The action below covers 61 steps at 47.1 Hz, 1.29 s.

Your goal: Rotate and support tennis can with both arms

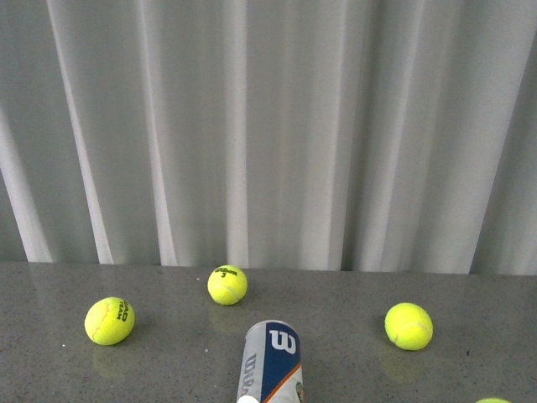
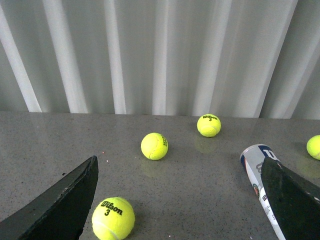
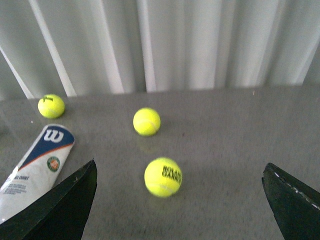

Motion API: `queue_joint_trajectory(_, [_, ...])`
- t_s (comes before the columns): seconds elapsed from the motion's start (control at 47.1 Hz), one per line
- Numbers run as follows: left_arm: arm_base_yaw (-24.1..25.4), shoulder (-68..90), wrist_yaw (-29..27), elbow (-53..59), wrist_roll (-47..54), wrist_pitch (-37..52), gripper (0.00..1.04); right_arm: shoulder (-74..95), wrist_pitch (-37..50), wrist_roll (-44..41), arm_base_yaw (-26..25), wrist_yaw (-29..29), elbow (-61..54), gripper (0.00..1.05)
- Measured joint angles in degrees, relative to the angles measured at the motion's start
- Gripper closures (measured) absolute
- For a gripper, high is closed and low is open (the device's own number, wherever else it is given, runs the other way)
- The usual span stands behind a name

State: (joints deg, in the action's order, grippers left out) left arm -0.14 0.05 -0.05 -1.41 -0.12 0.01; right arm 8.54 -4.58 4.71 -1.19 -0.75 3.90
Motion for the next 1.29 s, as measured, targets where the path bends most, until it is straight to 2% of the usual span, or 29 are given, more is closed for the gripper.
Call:
queue_joint_trajectory(0.127, [0.0,0.0,0.0,0.0,0.0,0.0,0.07,18.8,7.0,3.4,-2.0,-2.8,6.5,0.07])
queue_joint_trajectory(0.255, [0.0,0.0,0.0,0.0,0.0,0.0,0.07,42.6,9.6,5.8,-0.1,-7.6,17.9,0.07])
queue_joint_trajectory(0.382, [0.0,0.0,0.0,0.0,0.0,0.0,0.07,65.6,6.8,9.6,5.7,-14.9,29.1,0.07])
queue_joint_trajectory(0.446, [0.0,0.0,0.0,0.0,0.0,0.0,0.07,74.8,6.9,11.0,9.4,-15.6,34.2,0.07])
queue_joint_trajectory(0.701, [0.0,0.0,0.0,0.0,0.0,0.0,0.07,93.0,7.7,15.2,19.4,-17.1,47.0,0.07])
queue_joint_trajectory(0.849, [0.0,0.0,0.0,0.0,0.0,0.0,0.07,101.6,6.5,17.5,24.1,-14.2,53.6,0.07])
queue_joint_trajectory(1.019, [0.0,0.0,0.0,0.0,0.0,0.0,0.07,106.4,5.3,18.2,26.6,-14.1,57.7,0.07])
queue_joint_trajectory(1.295, [0.0,0.0,0.0,0.0,0.0,0.0,0.07,113.0,2.5,18.7,27.1,-13.1,64.2,0.07])
